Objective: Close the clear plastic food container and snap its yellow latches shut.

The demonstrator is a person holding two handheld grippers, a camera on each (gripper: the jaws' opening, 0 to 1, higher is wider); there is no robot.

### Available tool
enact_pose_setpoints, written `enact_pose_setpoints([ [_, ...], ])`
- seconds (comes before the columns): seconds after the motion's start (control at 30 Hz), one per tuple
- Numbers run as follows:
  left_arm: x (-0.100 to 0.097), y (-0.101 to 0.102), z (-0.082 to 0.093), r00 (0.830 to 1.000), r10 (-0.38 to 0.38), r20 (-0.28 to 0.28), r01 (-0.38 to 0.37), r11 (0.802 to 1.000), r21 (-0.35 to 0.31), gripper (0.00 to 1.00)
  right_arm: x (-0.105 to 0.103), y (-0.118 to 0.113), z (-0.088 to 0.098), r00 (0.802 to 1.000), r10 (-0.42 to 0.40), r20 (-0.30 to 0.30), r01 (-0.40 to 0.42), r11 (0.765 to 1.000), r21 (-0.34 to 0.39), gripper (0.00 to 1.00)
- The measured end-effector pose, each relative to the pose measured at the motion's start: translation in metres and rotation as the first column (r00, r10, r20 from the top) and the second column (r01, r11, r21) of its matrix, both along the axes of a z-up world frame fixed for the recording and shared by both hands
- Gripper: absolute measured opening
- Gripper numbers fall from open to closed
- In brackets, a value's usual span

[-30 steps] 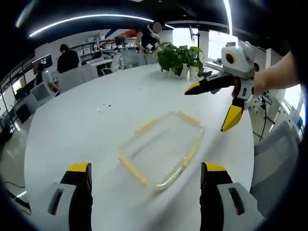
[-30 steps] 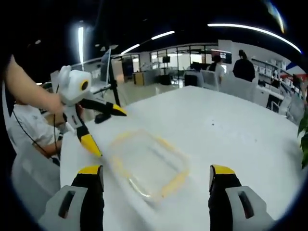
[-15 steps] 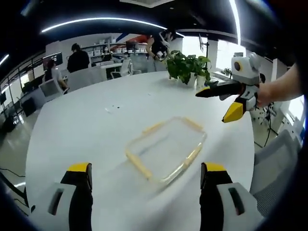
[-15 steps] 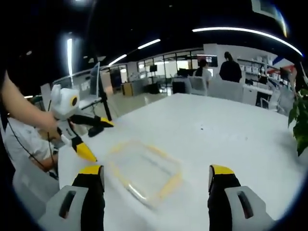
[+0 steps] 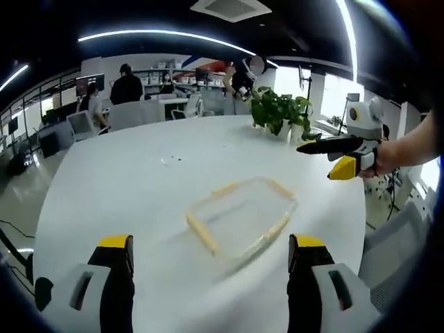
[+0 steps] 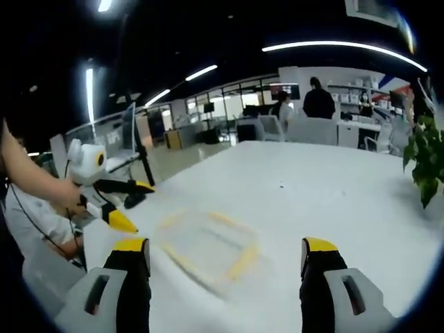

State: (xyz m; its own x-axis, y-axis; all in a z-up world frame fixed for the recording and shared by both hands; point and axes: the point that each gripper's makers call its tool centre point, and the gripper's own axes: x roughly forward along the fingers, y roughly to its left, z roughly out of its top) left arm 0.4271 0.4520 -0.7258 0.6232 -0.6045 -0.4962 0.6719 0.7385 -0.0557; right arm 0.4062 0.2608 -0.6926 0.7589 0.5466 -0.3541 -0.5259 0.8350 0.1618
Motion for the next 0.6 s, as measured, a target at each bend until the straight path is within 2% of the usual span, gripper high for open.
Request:
enact_pose_setpoints([
  [0.23,-0.004,0.005,0.004,1.000,0.031,0.003,-0.031,0.999,-0.036,0.93,-0.005,-0.001,0.010,1.000,-0.019,0.018,0.019,1.000,0.018,0.91],
  [0.37,-0.008,0.007,0.013,0.999,0.045,0.028,-0.043,0.998,-0.051,0.92,-0.005,-0.005,0.011,0.999,-0.037,0.021,0.036,0.999,0.018,0.90],
  [0.6,-0.017,0.012,0.007,0.998,0.046,0.032,-0.045,0.998,-0.040,0.91,-0.013,-0.012,0.011,0.998,-0.058,0.022,0.057,0.998,0.033,0.90],
])
